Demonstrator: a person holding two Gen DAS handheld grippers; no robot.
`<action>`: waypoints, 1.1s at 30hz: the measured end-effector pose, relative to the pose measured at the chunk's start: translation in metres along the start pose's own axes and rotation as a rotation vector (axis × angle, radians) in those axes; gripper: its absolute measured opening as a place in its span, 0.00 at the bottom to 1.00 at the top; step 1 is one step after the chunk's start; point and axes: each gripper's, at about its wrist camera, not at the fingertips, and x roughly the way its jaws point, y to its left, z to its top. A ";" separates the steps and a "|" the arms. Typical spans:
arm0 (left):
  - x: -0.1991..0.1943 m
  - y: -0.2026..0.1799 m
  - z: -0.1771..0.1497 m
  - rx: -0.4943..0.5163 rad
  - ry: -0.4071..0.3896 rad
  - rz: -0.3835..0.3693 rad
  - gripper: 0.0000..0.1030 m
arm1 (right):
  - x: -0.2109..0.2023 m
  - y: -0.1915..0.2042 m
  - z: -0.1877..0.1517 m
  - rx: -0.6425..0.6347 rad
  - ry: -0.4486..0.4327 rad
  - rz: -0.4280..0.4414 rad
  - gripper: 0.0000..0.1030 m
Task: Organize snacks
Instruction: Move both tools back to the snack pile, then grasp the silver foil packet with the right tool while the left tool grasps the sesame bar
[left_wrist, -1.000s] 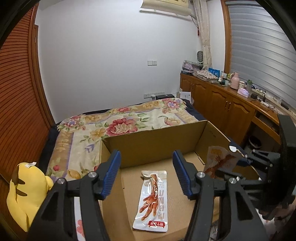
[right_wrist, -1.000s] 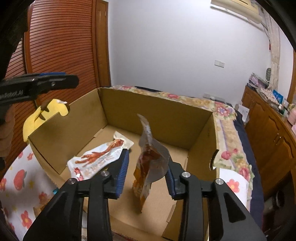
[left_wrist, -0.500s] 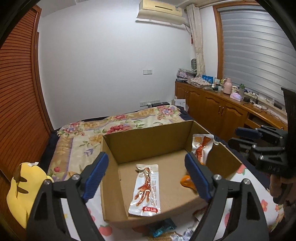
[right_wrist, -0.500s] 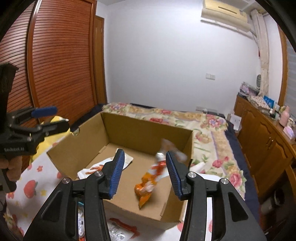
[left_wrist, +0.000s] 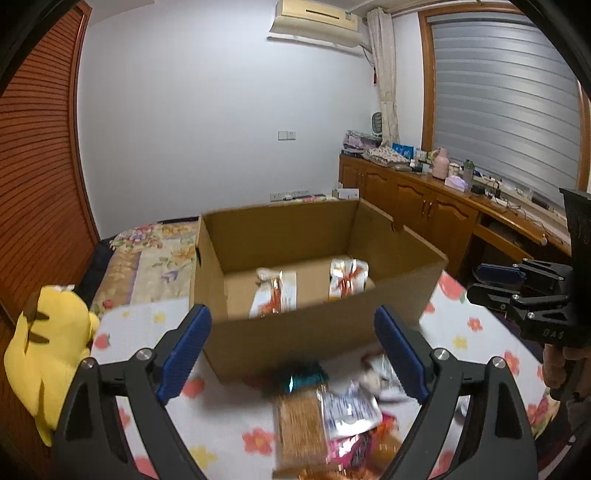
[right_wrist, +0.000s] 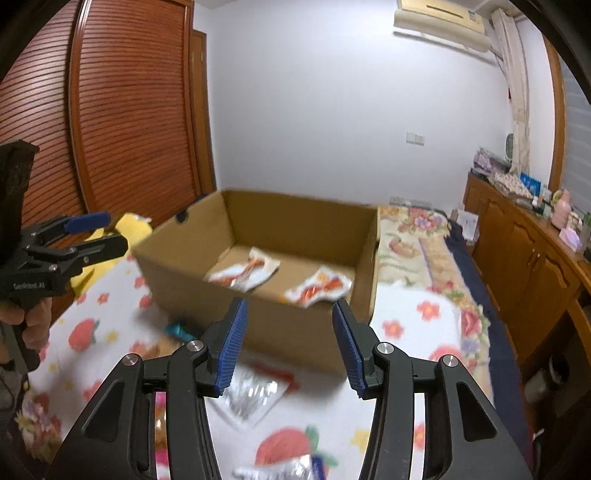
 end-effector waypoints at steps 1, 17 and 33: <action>-0.002 -0.003 -0.005 0.000 0.005 0.000 0.88 | -0.001 0.001 -0.007 0.003 0.009 0.003 0.47; 0.009 -0.008 -0.086 -0.041 0.133 -0.004 0.88 | -0.010 0.012 -0.109 0.065 0.143 0.021 0.55; 0.020 -0.004 -0.101 -0.072 0.165 -0.003 0.88 | 0.007 -0.003 -0.140 0.086 0.227 -0.020 0.68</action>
